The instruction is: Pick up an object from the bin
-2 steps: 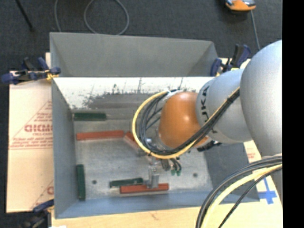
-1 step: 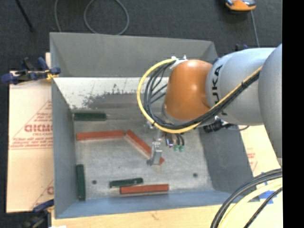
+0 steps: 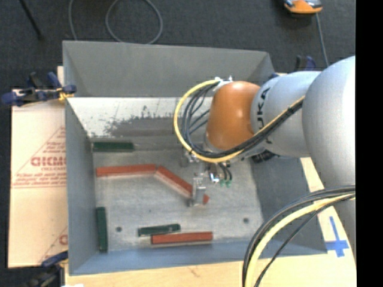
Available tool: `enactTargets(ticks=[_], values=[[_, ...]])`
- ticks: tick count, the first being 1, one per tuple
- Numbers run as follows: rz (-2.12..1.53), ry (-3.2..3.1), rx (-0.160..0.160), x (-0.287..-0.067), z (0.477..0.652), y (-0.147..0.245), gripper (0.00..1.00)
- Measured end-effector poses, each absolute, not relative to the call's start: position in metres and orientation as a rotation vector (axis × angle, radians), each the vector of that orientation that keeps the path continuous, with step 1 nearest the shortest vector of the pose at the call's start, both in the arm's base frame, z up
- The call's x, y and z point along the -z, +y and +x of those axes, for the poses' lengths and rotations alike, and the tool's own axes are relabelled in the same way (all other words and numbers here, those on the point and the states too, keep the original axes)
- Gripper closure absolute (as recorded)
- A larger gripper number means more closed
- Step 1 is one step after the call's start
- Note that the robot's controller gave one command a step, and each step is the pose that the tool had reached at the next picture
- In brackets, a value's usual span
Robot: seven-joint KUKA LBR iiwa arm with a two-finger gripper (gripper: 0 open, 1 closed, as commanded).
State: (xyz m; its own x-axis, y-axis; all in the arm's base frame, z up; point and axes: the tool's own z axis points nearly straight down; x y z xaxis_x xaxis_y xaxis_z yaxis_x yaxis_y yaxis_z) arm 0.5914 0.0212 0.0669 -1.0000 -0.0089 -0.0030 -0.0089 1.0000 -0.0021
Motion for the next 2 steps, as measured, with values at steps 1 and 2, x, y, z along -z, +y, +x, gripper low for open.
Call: enactTargets(ticks=[1, 2], values=[[-0.014, 3.134, 0.000, -0.072, 0.592, 0.023, 1.00], [0.065, 3.126, -0.002, -0.208, 0.636, 0.035, 1.00]])
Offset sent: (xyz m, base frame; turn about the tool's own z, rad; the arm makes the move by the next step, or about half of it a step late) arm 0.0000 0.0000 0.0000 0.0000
